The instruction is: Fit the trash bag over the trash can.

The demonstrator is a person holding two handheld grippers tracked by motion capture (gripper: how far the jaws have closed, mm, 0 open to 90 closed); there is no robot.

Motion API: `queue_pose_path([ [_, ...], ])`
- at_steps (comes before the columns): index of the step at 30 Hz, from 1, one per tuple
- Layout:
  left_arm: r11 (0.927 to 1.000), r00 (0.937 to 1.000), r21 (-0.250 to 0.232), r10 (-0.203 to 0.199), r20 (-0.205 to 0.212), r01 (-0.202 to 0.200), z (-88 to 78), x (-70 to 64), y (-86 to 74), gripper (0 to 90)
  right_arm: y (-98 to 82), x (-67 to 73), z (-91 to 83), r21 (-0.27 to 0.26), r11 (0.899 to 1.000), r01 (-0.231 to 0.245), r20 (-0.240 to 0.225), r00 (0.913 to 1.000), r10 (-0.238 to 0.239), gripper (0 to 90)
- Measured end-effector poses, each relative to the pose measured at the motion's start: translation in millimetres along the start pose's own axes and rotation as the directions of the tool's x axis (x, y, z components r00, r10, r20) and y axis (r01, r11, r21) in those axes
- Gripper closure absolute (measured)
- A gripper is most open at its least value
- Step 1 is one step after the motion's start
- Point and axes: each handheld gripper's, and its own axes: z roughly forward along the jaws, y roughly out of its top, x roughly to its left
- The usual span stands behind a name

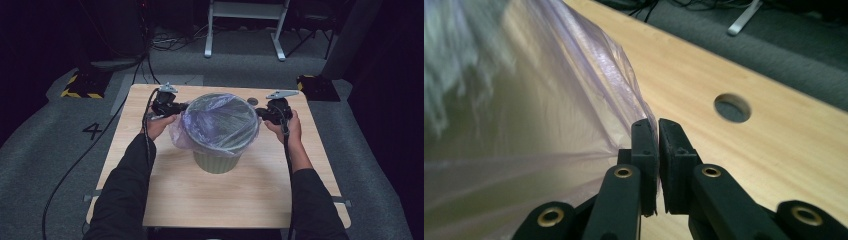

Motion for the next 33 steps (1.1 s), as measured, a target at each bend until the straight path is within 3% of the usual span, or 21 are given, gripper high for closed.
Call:
queue_pose_path([
  [2, 0.9999, 1.0, 0.016, 0.0, 0.001, 0.0, 1.3, -0.5, -7.3, 89.1, -6.1, 0.2, 2.2, 0.008, 1.0, 0.0, -0.007, 1.0, 0.0, 86.3],
  [5, 0.9998, 0.9999, -0.008, 0.017, -0.005, -0.017, -6.1, -2.6, -18.3, 83.9, -16.0, -0.1, 0.1, -0.005, 1.0, -0.013, -0.022, 0.9997, 0.013, 85.9],
  [8, 0.9993, 0.9994, -0.025, 0.029, -0.021, -0.029, -17.6, -3.0, -26.3, 77.8, -24.7, 0.3, -5.1, -0.019, 1.0, 0.003, -0.007, 1.0, -0.003, 84.0],
  [11, 0.9966, 0.9985, -0.076, 0.028, -0.048, -0.032, -34.7, -4.7, -32.5, 63.6, -30.0, 0.8, -13.6, -0.075, 0.996, 0.042, -0.01, 0.999, -0.043, 74.4],
  [13, 0.993, 0.9983, -0.112, 0.03, -0.051, -0.036, -47.8, -5.5, -34.7, 54.9, -31.0, 2.4, -19.7, -0.093, 0.993, 0.07, 0.018, 0.9975, -0.068, 66.1],
  [14, 0.993, 0.9983, -0.112, 0.03, -0.051, -0.036, -47.8, -5.5, -34.7, 49.1, -31.0, 2.4, -19.7, -0.093, 0.993, 0.07, 0.018, 0.9975, -0.068, 66.1],
  [15, 0.9886, 0.9976, -0.143, 0.037, -0.059, -0.045, -62.1, -7.1, -35.9, 43.0, -30.5, 4.3, -27.6, -0.132, 0.986, 0.104, 0.025, 0.9945, -0.102, 59.1],
  [17, 0.9846, 0.9981, -0.171, 0.031, -0.053, -0.039, -72.9, -7.5, -36.1, 36.9, -29.8, 5.6, -32.7, -0.152, 0.981, 0.118, 0.02, 0.993, -0.116, 55.6],
  [19, 0.9792, 0.999, -0.198, 0.04, -0.022, -0.044, -86.6, -9.8, -35.6, 32.2, -28.3, 8.1, -38.8, -0.16, 0.976, 0.145, 0.015, 0.9894, -0.144, 50.7],
  [21, 0.9746, 0.9982, -0.218, 0.045, -0.039, -0.053, -96.5, -12.5, -34.9, 27.5, -27.3, 10.8, -44.1, -0.163, 0.972, 0.17, 0.024, 0.9854, -0.168, 48.0],
  [24, 0.9656, 0.9988, -0.256, 0.048, -0.001, -0.047, -111.4, -13.9, -33.8, 22.6, -26.7, 11.7, -50.6, -0.161, 0.965, 0.208, 0.03, 0.9782, -0.206, 41.8],
  [26, 0.9634, 0.9969, -0.258, 0.079, 0.007, -0.074, -119.8, -18.0, -34.1, 20.8, -27.0, 10.8, -54.3, -0.16, 0.961, 0.224, 0.022, 0.9744, -0.224, 38.8],
  [29, 0.9587, 0.9907, -0.263, 0.126, 0.053, -0.108, -128.4, -28.5, -39.9, 20.8, -28.7, 10.0, -60.4, -0.155, 0.955, 0.254, 0.021, 0.967, -0.254, 35.6],
  [33, 0.9532, 0.9727, -0.25, 0.203, 0.112, -0.17, -131.5, -54.3, -55.9, 19.3, -31.3, 5.2, -66.5, -0.142, 0.958, 0.251, 0.087, 0.9668, -0.24, 35.6],
])
